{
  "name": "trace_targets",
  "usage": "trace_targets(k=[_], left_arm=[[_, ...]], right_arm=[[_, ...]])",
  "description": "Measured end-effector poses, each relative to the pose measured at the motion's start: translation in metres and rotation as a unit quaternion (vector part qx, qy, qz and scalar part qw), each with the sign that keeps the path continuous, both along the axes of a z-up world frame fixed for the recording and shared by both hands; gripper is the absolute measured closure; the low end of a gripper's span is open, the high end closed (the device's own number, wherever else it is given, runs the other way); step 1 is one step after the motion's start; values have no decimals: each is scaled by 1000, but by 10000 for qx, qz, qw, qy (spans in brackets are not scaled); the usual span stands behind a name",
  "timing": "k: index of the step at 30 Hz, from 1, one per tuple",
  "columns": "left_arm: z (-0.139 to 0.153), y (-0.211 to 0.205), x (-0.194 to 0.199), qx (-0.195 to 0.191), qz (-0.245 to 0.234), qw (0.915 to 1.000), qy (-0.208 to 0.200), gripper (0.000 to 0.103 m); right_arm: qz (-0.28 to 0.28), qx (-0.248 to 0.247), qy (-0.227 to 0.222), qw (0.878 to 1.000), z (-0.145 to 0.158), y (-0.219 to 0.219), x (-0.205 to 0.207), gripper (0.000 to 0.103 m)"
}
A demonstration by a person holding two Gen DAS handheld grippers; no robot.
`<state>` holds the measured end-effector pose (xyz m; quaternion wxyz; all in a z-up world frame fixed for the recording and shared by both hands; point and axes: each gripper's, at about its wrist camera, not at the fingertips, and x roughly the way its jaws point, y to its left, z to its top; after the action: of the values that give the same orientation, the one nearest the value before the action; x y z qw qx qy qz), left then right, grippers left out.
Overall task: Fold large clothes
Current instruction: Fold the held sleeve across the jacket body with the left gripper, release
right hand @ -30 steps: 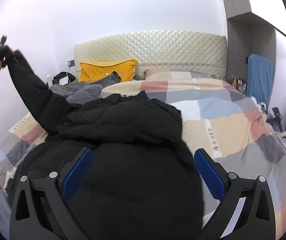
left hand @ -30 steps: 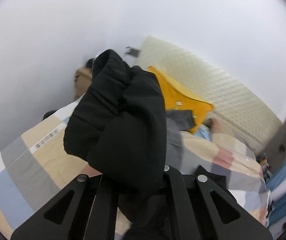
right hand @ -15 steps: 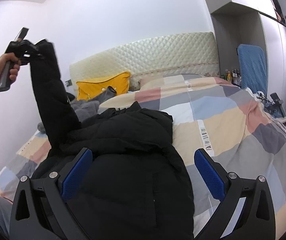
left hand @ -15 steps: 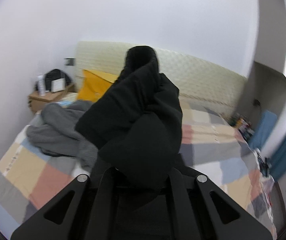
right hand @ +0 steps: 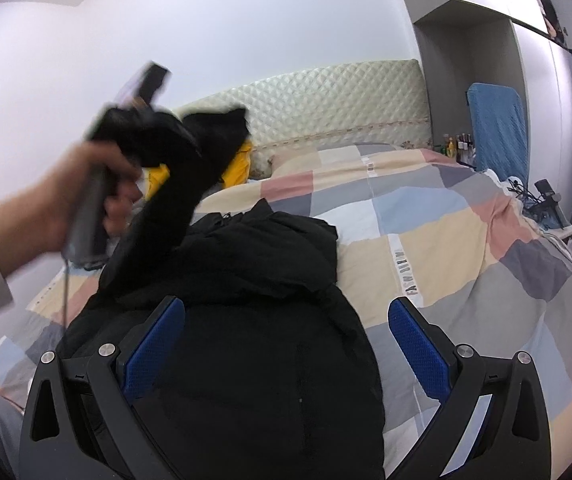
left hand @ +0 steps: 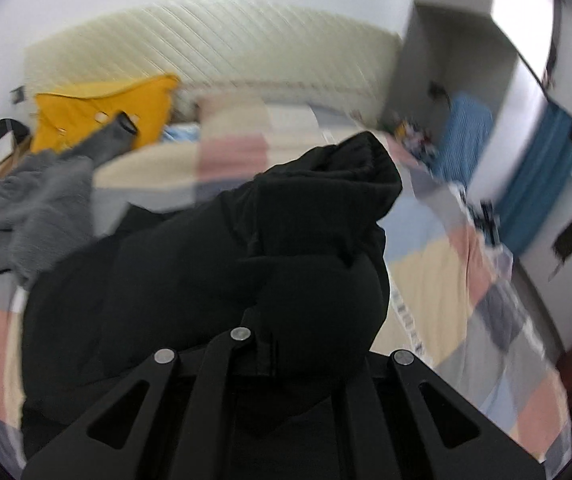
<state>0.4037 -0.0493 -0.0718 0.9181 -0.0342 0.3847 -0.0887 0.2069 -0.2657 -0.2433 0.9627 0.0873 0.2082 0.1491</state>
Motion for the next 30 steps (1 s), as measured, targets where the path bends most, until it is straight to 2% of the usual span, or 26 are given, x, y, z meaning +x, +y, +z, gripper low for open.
trace_targets(k=[7, 13, 18, 22, 26, 30], left_arm=[[-73, -40, 19, 408, -174, 9982, 392, 99], [-117, -65, 32, 928, -211, 9940, 530, 99], [-134, -65, 40, 1004, 28, 9930, 626, 99], [-142, -72, 42, 1241, 19, 9899, 692, 99], [-135, -70, 34, 1181, 21, 9909, 653, 99], [-120, -64, 25, 957, 61, 9934, 633, 99]], right_arm=[[-206, 264, 216, 9992, -10, -16, 19, 0], [-207, 295, 509, 9981, -26, -15, 37, 0], [-245, 246, 516, 9981, -28, -10, 38, 0], [-335, 188, 526, 9979, -29, -9, 36, 0], [-418, 211, 523, 9975, -29, -12, 36, 0], [-428, 201, 491, 9977, -28, -12, 35, 0]])
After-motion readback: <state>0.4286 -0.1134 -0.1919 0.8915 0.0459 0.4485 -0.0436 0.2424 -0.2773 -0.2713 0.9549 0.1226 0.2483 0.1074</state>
